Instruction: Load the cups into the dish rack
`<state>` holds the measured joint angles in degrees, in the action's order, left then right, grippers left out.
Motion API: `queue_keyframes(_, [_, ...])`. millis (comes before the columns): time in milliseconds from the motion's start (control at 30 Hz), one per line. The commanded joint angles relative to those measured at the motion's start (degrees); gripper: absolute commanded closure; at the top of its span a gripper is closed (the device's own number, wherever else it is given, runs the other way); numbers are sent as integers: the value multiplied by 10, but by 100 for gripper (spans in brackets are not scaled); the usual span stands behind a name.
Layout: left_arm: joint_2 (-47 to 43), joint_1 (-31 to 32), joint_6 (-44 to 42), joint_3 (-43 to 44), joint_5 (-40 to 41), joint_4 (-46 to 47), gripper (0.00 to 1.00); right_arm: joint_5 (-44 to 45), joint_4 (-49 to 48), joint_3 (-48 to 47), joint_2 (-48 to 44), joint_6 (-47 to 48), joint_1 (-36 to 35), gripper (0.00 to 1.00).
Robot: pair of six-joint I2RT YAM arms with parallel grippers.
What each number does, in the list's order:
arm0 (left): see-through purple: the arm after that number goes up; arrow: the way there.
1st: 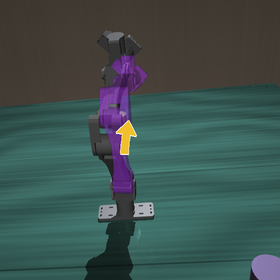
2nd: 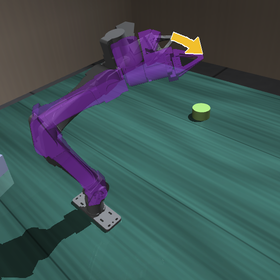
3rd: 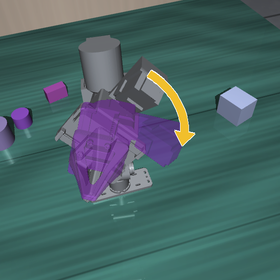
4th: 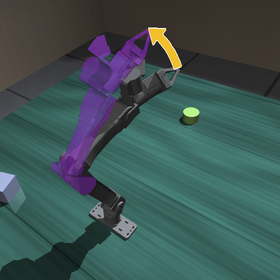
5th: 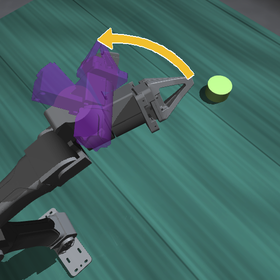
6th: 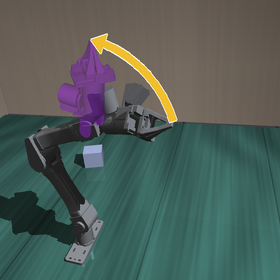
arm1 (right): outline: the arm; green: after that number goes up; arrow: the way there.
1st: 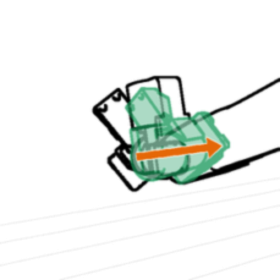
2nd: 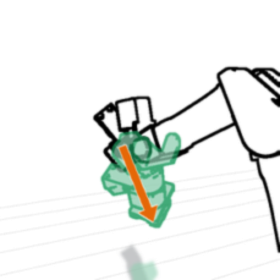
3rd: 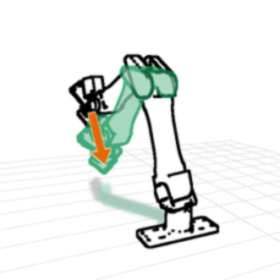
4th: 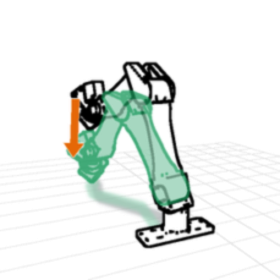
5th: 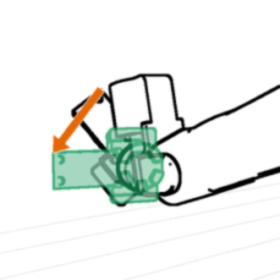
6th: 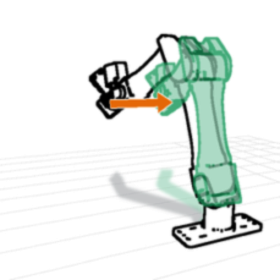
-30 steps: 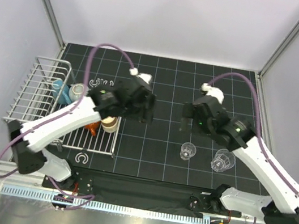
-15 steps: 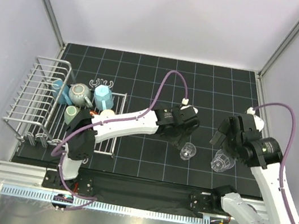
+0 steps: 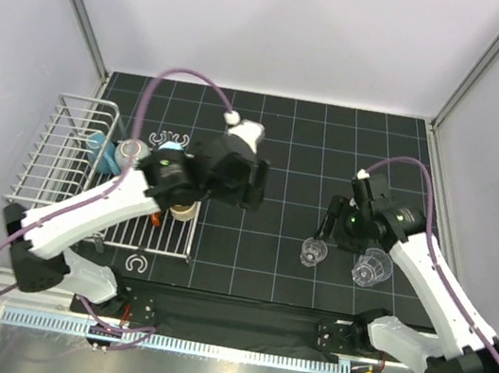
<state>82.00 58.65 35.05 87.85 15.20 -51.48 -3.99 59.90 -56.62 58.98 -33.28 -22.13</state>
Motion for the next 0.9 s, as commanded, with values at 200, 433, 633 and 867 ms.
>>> queue_keyframes(200, [-142,-36,34,-31,48,28,16,-38,-121,1,111,15,-61,42])
queue_keyframes(433, [-155,-37,27,-28,33,37,20,8,-101,-22,188,12,-95,51])
queue_keyframes(633, [-151,-38,23,-22,15,47,23,53,-107,-6,213,-2,-127,51])
queue_keyframes(867, [-123,-42,0,44,0,-7,22,66,-133,9,259,1,-127,82])
